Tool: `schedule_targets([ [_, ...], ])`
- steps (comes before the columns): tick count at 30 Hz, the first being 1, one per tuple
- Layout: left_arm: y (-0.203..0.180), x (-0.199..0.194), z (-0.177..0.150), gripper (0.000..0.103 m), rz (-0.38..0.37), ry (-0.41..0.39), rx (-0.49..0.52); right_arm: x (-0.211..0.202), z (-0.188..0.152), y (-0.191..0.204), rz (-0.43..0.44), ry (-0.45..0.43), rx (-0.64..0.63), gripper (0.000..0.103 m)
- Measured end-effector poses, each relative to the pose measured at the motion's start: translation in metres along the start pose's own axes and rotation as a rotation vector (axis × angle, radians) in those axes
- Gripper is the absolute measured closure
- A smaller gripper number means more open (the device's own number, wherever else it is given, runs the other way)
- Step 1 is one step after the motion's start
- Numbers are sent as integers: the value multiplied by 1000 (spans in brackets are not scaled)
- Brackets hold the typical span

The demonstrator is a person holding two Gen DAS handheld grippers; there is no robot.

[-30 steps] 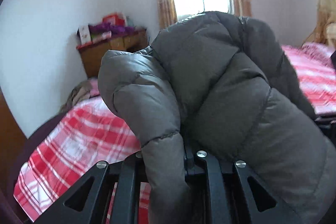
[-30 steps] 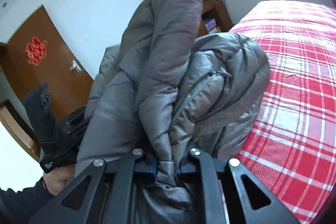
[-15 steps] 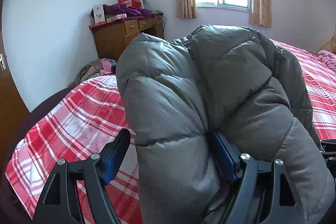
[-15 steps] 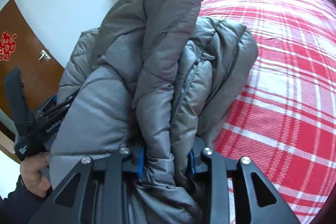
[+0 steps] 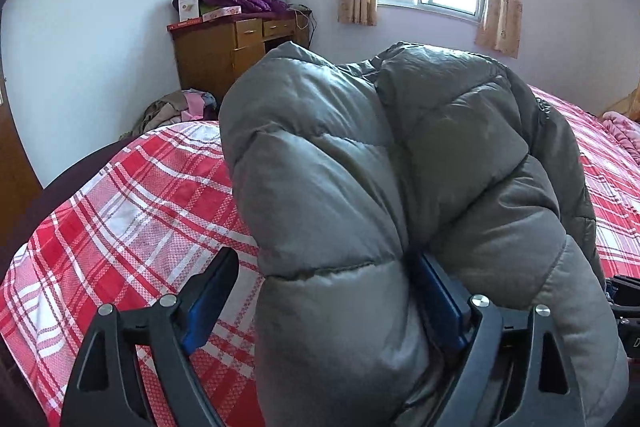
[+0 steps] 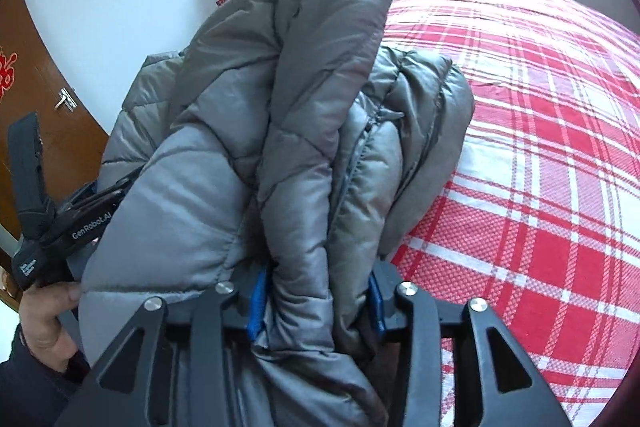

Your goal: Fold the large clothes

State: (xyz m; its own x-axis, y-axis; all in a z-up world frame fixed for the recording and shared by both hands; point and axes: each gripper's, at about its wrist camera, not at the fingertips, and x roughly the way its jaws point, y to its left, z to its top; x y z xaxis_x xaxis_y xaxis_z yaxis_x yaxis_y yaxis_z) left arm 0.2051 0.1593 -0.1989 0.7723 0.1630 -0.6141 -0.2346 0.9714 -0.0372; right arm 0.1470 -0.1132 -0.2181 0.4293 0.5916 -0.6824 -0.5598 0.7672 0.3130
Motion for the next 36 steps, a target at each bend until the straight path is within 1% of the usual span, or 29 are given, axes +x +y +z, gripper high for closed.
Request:
schedule_targets([
  [3,4,-15,6,16,22,11,-10,-3,4,1,-31,6,-1,50],
  [5,6,-43,13,16,22,-37,-27,-12,6,4,-70,2,-3,48],
  [6,7,-55,16,16,22,-57,-28,-23,9,8,-92,-15,-9,46],
  [7,8,-70,20,16,24,-82,-28,-32,11,12,-106,-30,-17,40],
  [8,9,-88,24,16,27,-108,-30,-46,14,19,-135,-56,-32,33],
  [10,10,-118,30,15,17,-145,-36,-73,17,31,-198,-114,-54,31],
  [11,11,-134,33,15,10,-166,-41,-90,18,38,-214,-147,-60,31],
  [13,11,-164,38,14,0,-212,-51,-120,19,54,-213,-201,-72,29],
  [16,12,-196,41,10,-26,-263,-63,-156,16,79,-228,-287,-110,20],
  [17,12,-202,43,10,-35,-272,-64,-166,15,87,-227,-310,-126,18],
  [20,11,-218,47,10,-45,-303,-63,-186,11,109,-220,-360,-173,17],
  [23,12,-226,48,9,-62,-313,-74,-193,8,120,-219,-388,-195,17],
  [28,9,-230,48,9,-66,-324,-75,-200,5,128,-214,-410,-212,17],
  [31,9,-228,48,9,-68,-321,-73,-202,5,130,-216,-423,-215,15],
  [36,11,-226,47,9,-64,-315,-81,-201,4,132,-212,-428,-222,14],
])
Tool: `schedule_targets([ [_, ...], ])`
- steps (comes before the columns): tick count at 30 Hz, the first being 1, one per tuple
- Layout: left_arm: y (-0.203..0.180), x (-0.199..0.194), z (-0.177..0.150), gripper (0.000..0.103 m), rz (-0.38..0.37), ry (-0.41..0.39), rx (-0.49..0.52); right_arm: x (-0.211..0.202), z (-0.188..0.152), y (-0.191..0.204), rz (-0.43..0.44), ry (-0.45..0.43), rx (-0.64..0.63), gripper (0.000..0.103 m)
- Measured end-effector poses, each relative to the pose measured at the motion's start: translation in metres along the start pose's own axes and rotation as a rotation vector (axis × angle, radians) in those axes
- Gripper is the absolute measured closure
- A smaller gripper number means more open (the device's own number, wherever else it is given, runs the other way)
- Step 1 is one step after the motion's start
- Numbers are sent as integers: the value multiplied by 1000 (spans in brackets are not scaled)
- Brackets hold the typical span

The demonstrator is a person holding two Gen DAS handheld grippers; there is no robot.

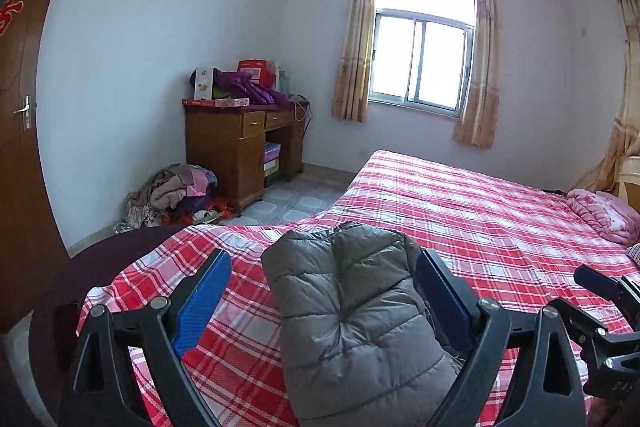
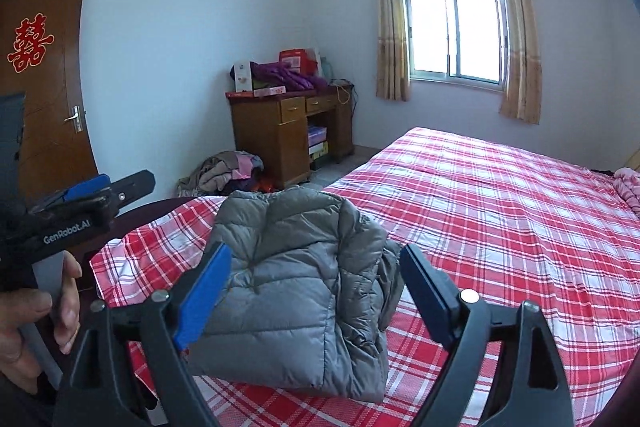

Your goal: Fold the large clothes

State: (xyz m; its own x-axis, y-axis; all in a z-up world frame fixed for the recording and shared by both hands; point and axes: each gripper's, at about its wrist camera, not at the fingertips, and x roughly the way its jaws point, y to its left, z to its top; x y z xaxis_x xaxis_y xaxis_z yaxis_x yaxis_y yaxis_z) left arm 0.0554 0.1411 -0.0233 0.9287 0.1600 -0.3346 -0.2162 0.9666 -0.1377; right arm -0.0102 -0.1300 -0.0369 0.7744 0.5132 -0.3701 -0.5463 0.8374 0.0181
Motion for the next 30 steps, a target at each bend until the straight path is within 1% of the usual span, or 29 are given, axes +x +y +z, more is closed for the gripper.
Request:
schedule_targets([
  [10,2,1,-1,9,5,1,-7,-2,0,2,3,-12,-5,12],
  [30,2,3,-2,9,9,7,-6,-3,0,4,5,-16,-7,12],
])
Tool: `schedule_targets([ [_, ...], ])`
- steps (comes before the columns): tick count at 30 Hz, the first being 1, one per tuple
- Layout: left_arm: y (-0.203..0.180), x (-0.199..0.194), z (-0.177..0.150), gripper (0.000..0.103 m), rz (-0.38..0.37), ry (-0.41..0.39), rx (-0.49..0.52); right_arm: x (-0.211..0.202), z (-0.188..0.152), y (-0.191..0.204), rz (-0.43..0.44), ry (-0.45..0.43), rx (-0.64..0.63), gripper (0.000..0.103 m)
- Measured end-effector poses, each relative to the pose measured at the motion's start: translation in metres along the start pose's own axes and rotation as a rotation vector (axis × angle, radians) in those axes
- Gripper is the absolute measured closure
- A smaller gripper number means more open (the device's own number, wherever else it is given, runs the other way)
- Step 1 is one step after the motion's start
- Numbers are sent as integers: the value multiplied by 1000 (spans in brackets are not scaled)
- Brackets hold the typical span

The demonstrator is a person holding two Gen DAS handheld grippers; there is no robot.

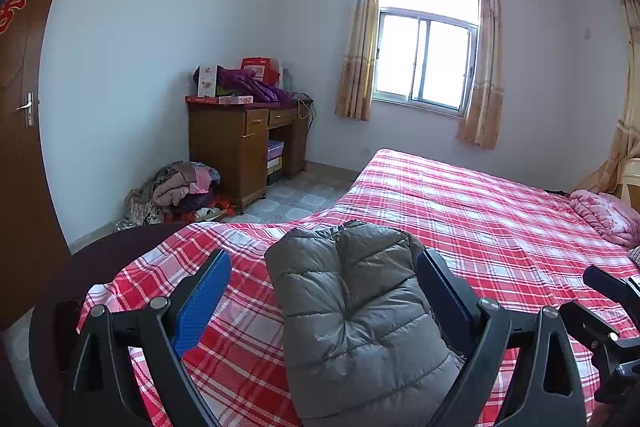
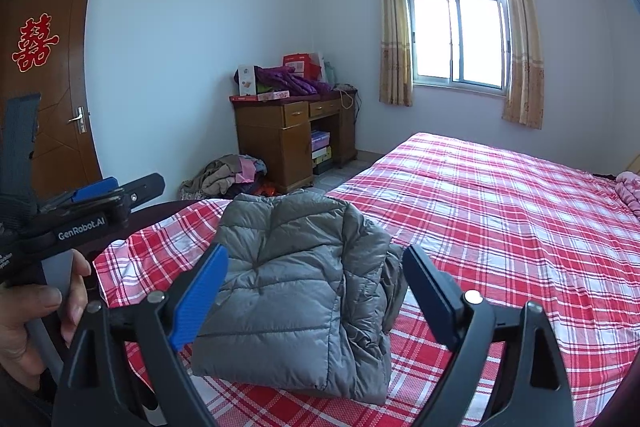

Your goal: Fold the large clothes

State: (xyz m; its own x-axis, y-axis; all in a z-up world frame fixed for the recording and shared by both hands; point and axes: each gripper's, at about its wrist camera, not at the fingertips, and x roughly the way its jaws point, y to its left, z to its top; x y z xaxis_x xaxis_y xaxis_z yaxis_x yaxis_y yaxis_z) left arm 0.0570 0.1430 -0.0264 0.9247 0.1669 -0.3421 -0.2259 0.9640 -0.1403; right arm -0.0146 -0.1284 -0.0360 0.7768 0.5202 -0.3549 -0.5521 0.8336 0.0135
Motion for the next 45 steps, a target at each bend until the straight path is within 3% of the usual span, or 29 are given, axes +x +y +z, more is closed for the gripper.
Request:
schedule_targets([
  [30,-2,10,-6,9,0,47,9,0,0,1,1,-16,2,10],
  [45,-7,9,-6,9,5,13,45,1,-2,-1,4,-14,2,7],
])
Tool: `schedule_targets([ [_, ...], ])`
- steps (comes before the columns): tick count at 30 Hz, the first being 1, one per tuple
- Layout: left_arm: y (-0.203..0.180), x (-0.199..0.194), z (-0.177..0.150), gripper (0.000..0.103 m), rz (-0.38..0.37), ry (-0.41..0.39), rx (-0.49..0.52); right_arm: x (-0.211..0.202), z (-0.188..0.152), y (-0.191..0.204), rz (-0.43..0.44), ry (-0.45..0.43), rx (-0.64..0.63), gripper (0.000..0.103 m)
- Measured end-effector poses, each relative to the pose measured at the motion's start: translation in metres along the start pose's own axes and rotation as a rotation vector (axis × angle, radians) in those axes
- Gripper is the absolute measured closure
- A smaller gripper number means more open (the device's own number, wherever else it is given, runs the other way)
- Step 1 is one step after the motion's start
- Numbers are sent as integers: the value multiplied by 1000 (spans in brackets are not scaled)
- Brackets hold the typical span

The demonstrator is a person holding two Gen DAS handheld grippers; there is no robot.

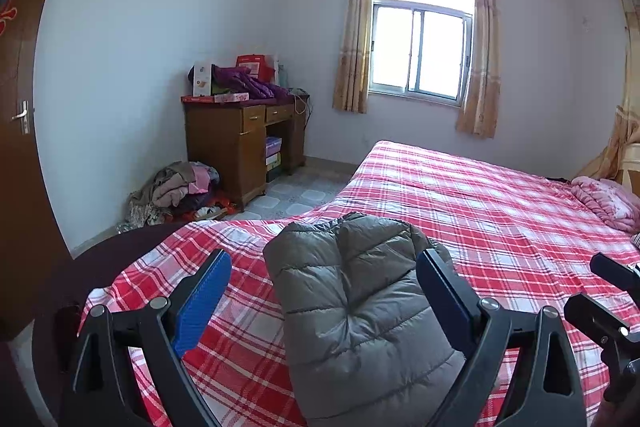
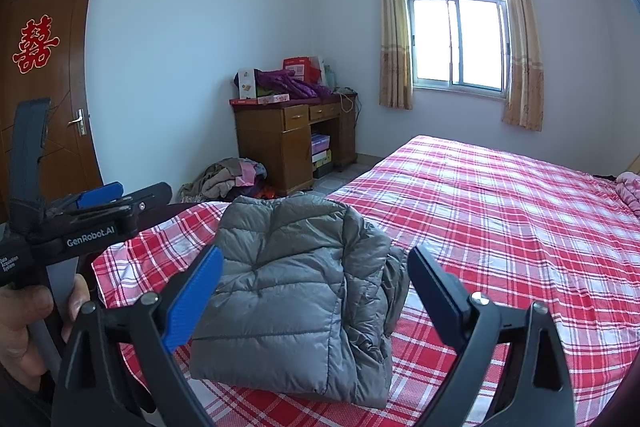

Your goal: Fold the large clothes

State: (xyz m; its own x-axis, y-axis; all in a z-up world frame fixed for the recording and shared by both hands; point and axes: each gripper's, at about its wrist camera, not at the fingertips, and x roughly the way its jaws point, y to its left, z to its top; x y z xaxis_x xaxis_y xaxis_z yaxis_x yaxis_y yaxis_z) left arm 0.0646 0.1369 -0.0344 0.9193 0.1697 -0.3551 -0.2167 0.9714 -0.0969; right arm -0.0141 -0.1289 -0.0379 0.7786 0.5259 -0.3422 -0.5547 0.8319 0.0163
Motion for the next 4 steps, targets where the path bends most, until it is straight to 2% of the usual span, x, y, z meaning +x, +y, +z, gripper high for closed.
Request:
schedule_targets([
  [4,-4,0,-2,9,-10,-12,21,1,-2,2,3,5,-2,7],
])
